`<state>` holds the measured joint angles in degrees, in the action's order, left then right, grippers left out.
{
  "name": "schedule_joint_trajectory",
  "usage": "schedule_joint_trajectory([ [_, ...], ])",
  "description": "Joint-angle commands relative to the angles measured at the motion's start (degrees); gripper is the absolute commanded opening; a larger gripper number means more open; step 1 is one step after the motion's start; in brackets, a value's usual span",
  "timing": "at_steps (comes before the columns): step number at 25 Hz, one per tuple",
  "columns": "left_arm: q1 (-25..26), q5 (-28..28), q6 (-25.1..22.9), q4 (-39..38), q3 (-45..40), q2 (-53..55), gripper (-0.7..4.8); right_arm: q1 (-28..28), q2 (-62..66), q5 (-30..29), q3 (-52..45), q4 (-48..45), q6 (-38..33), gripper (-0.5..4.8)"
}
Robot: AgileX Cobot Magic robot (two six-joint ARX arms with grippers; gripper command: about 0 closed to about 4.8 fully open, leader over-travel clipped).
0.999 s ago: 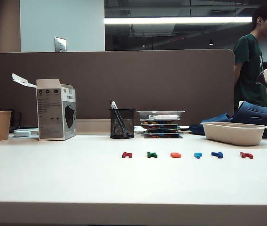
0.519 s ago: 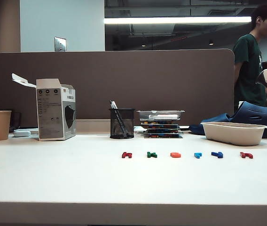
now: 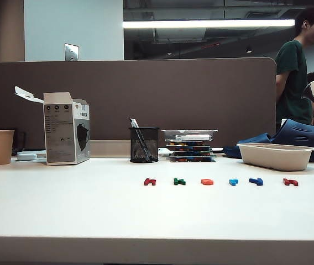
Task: Select the appropriate letters from the row of letter magnets placed on the table to arrange into the word "sky".
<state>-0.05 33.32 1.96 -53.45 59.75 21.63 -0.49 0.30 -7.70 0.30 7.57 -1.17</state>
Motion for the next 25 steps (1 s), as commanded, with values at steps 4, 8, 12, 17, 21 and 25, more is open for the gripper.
schedule_joint_trajectory([
  [4,-6.47,-3.78,-1.11,-6.47,18.21,14.56,-0.05,0.04,-0.42,0.15,-0.31,-0.5,0.13,-0.01],
  [8,-20.85,-14.29,6.69,-7.43,24.39,21.51,-0.05,0.02,-0.42,0.15,-0.31,-0.5,0.13,-0.01],
  [12,-30.45,-20.98,16.61,-7.21,25.14,25.62,-0.05,0.0,-0.42,0.33,-0.31,-0.5,0.13,-0.01],
  [17,-40.72,-31.54,30.71,-6.69,25.14,32.06,-0.05,0.0,-0.42,0.33,-0.31,-0.5,0.13,-0.01],
  [21,-47.01,-40.37,36.7,-3.8,25.11,38.27,-0.05,0.02,-0.42,0.35,-0.31,-0.5,0.13,-0.01],
  [25,-50.9,-42.73,40.5,0.55,25.11,44.76,-0.05,-0.07,-0.42,0.35,-0.31,-0.5,0.13,-0.01],
])
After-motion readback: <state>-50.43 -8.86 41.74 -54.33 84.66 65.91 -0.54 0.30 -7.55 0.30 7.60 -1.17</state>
